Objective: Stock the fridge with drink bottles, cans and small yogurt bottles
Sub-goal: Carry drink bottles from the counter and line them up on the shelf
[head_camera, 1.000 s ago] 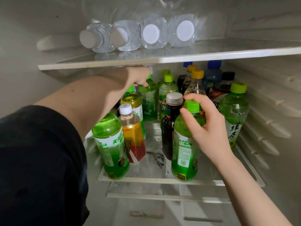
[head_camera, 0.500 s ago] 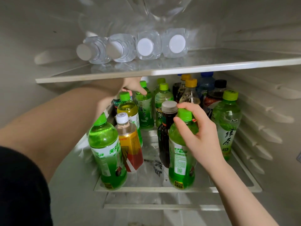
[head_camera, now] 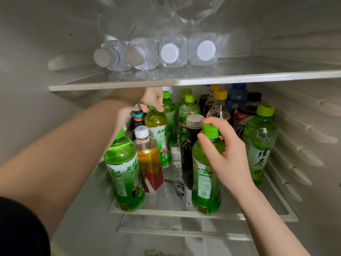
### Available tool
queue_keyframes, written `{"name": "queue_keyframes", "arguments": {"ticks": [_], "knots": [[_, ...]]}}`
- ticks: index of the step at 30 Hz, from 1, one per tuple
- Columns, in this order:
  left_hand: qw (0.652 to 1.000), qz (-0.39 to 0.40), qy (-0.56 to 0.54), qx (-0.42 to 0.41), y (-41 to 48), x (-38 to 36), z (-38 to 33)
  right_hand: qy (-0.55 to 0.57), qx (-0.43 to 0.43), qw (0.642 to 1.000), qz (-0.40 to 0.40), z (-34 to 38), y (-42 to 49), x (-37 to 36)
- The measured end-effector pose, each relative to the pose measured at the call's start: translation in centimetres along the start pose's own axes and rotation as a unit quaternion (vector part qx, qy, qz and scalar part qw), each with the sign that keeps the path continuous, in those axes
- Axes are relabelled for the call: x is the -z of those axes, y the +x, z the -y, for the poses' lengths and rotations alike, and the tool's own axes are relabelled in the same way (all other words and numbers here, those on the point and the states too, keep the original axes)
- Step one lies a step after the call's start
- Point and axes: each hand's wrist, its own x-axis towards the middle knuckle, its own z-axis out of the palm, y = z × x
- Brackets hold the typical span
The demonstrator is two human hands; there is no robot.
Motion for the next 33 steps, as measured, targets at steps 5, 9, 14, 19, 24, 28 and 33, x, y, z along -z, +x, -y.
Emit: {"name": "queue_keyframes", "arguments": {"ticks": [5, 9, 14, 19, 24, 28, 33], "knots": [[0.997, -0.066, 0.034, -0.010, 0.1, -1.0, -0.6, -0.008, 0.001, 1.000, -0.002, -0.1, 0.0, 0.2], [0.996, -0.067, 0.041, -0.034, -0.3, -1.0, -1.4, -0.011, 0.003, 1.000, -0.002, 0.0, -0.1, 0.2], [0.995, -0.024, 0.084, -0.050, -1.3, -0.6, -2.1, -0.013, 0.008, 1.000, 0.001, 0.1, -0.1, 0.0], [0.990, -0.065, 0.124, -0.031, -1.0, -1.1, -2.0, -0.015, 0.010, 1.000, 0.002, 0.1, -0.1, 0.1], [0.970, -0.106, 0.218, -0.006, -0.9, -1.6, -2.3, -0.013, 0.004, 1.000, 0.006, 0.2, -0.2, 0.2], [0.994, -0.018, 0.112, -0.010, -1.1, -1.1, -2.1, -0.016, 0.003, 1.000, 0.005, 0.4, -0.2, 0.2], [0.989, -0.032, 0.125, -0.067, -0.9, -0.9, -1.7, -0.017, -0.002, 1.000, 0.003, 0.5, -0.2, 0.1]]}}
